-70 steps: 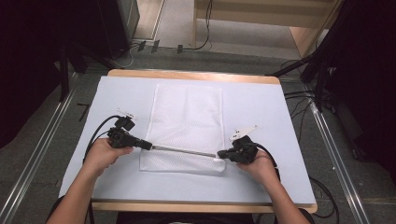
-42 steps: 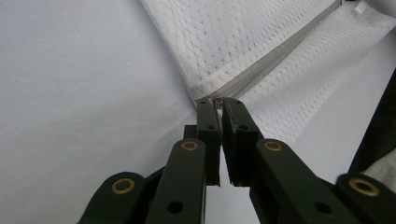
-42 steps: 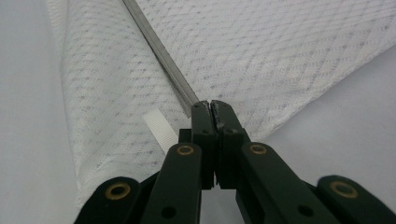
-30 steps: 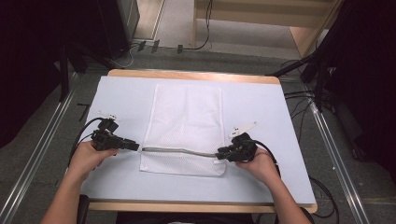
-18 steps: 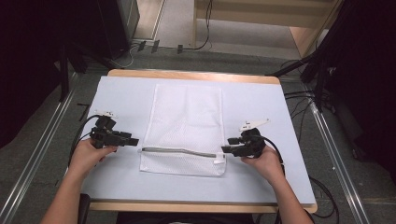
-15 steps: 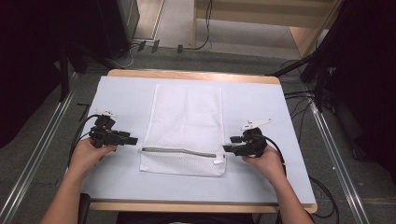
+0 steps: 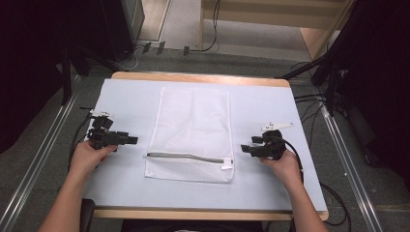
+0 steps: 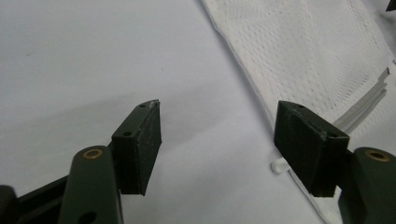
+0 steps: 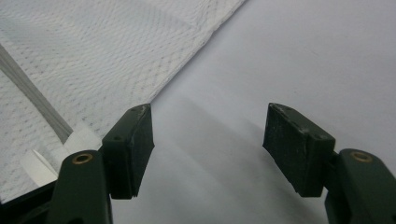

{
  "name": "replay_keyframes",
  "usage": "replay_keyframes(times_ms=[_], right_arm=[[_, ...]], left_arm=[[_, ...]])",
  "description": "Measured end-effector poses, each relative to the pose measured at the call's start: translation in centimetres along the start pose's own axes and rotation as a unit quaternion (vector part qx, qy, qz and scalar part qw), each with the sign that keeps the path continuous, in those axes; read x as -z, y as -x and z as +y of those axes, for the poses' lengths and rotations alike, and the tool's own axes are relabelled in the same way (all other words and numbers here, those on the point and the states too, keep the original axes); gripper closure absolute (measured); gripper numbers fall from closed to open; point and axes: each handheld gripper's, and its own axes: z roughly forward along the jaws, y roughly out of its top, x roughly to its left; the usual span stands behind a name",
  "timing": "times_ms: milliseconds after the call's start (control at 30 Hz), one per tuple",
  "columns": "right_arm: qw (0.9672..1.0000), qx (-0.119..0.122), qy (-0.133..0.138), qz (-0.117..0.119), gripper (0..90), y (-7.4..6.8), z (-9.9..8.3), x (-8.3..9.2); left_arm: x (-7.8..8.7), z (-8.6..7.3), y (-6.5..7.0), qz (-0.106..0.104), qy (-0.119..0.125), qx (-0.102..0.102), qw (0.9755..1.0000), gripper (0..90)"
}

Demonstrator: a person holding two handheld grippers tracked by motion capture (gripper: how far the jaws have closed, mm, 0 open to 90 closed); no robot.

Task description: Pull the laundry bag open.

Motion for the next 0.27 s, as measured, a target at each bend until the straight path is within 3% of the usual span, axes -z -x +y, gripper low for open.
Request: replay_keyframes(times_ms=[267], right_arm=[[0.9999,0.003,-0.001,-0.014,30.7,0.41,-0.24,0.0]], left_arm=[[-0.29,0.18,-0.36,0.01,-0.001,0.007,0.9999,29.8]])
